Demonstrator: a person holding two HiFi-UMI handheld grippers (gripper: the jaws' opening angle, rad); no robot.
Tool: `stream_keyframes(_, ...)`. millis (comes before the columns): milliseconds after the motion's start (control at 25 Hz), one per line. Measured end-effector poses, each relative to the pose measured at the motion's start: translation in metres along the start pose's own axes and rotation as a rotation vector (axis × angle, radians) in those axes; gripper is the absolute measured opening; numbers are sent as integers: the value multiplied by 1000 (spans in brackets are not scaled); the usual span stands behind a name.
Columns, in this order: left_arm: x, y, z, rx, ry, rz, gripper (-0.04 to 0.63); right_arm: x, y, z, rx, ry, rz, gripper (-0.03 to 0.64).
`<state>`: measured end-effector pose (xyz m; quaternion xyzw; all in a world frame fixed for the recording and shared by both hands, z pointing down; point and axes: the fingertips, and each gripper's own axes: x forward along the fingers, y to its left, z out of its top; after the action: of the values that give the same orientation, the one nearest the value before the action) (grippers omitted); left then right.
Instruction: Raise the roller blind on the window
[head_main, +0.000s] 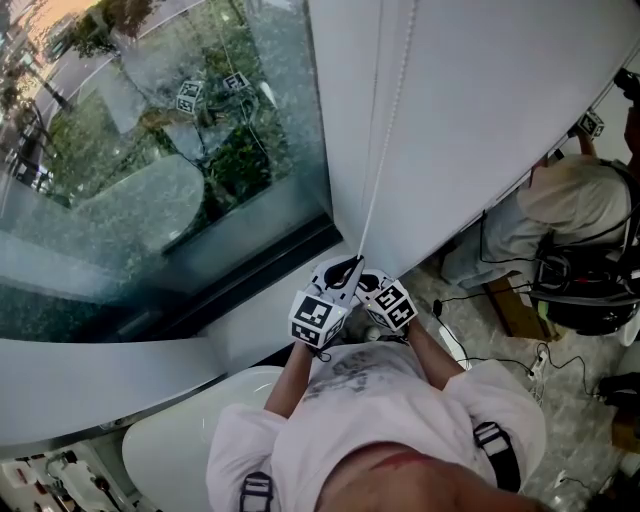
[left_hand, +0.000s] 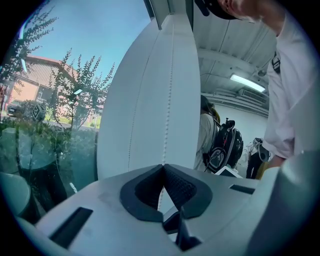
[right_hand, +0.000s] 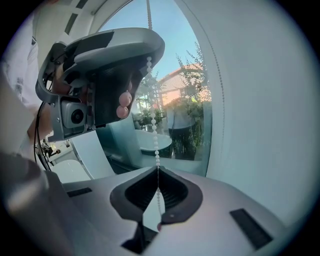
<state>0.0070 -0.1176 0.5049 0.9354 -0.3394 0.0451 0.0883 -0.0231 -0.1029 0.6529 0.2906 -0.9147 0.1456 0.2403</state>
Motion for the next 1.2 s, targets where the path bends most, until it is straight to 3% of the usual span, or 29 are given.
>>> stream_keyframes(1080,-8,12,11,-11,-66,33,9,-17,1,18,-166,-40,-89,67)
stream_keyframes(1200,-7,14,14,-11,-79,36,39,-22,-3,27,-186,-51,-116,68)
